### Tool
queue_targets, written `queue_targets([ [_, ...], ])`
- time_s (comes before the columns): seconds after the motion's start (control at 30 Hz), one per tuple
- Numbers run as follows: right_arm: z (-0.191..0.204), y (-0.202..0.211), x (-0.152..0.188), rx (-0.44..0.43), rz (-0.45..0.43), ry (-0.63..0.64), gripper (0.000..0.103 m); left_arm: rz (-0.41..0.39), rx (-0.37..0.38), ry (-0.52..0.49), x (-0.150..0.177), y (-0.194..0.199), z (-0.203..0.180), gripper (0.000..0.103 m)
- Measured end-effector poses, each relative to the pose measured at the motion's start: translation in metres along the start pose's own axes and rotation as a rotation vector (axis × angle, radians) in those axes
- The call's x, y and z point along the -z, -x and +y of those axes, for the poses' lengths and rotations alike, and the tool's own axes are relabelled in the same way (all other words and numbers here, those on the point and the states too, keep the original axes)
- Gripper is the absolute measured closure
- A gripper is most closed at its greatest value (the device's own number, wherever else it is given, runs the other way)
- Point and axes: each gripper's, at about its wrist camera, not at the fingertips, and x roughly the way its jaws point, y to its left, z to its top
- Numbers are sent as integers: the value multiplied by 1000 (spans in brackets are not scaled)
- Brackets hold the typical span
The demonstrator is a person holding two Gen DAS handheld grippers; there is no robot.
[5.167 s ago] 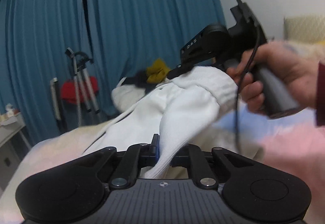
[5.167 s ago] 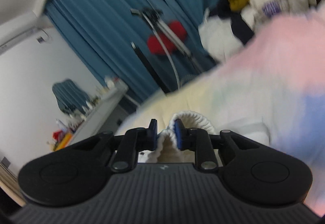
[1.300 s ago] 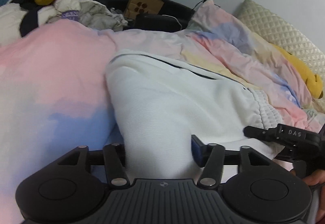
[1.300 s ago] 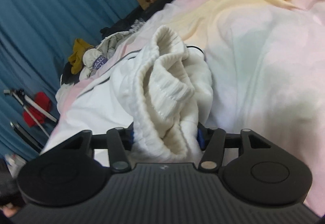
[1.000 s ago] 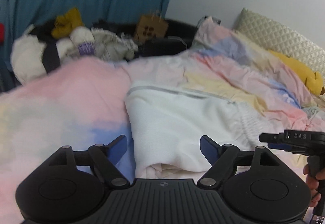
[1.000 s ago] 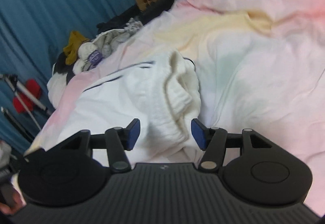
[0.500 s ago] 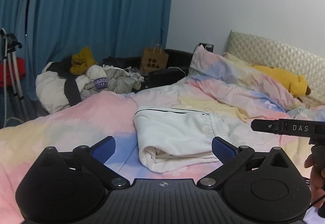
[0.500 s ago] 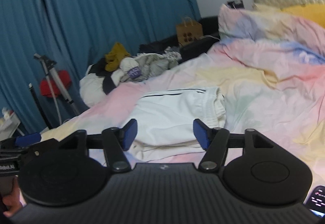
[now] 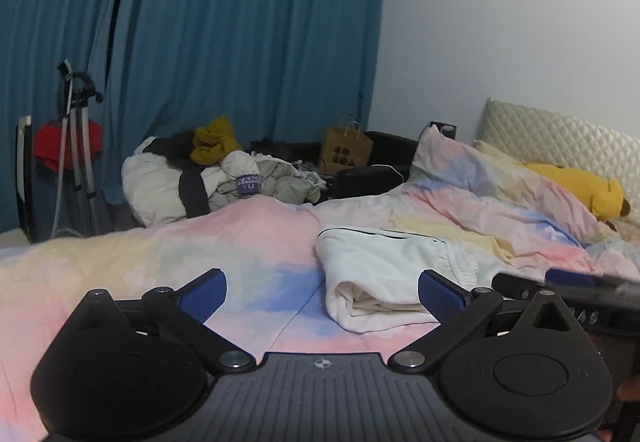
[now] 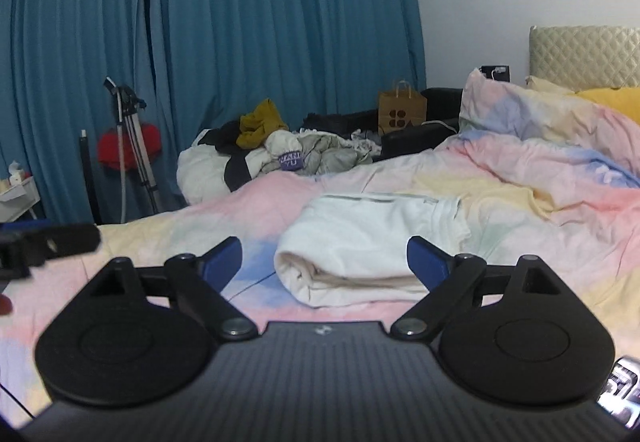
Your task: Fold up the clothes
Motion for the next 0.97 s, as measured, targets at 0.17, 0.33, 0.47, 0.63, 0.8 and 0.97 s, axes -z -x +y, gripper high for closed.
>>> queue_targets([
  [0.17, 5, -10, 13, 35, 15, -8, 12, 35, -7, -19, 14, -8, 4, 0],
  [0.33, 3, -13, 20, 64, 19, -27, 12, 58, 15, -31, 23, -17, -2, 0],
  [0.47, 1, -13, 25, 77, 9, -35, 12, 57, 12, -58, 27, -22, -9, 0],
  [0.63, 6, -16, 28, 92, 17, 1, 12, 70, 9, -33, 30, -27, -9, 0],
  [0.8, 7, -17, 29, 97, 21, 18, 12, 69, -9, -32, 31, -28, -5, 0],
  [0.97, 1, -19, 27, 99, 27, -20, 12, 72, -9, -30, 29, -28, -3, 0],
])
